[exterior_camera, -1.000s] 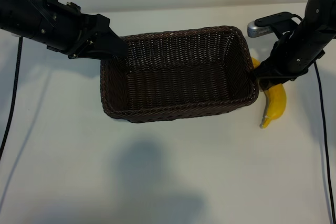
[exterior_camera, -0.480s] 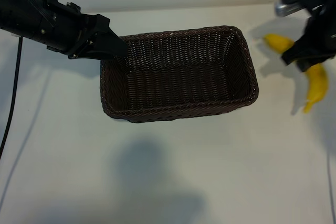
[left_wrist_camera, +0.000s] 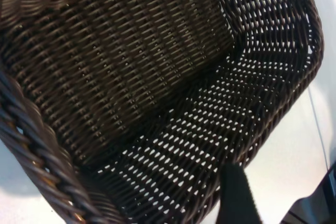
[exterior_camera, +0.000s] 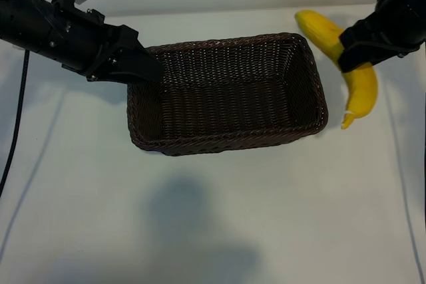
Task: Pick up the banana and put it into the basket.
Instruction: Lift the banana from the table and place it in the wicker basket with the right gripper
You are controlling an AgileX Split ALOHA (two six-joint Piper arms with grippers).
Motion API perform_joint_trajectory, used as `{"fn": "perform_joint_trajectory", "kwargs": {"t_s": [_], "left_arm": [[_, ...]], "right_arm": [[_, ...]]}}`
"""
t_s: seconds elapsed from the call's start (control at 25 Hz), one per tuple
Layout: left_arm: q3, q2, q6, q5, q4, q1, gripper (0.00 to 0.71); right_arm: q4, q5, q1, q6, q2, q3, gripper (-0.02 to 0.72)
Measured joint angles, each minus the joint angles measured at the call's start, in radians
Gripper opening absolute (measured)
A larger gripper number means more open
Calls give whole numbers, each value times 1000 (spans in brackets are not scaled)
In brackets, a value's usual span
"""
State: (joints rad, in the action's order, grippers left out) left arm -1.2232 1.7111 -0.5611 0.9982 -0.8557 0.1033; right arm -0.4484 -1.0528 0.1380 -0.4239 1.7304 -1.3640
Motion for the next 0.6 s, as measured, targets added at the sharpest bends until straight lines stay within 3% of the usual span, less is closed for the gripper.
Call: {"fn": "perform_joint_trajectory", "kwargs": {"t_s": [0.36, 0.6], "left_arm": [[0, 0, 0, 21, 0, 0, 479], [0, 0, 0, 45, 0, 0, 479]], "right_arm": [[-63, 0, 107, -4, -12, -25, 424], [-104, 68, 229, 26, -5, -99, 424]]}}
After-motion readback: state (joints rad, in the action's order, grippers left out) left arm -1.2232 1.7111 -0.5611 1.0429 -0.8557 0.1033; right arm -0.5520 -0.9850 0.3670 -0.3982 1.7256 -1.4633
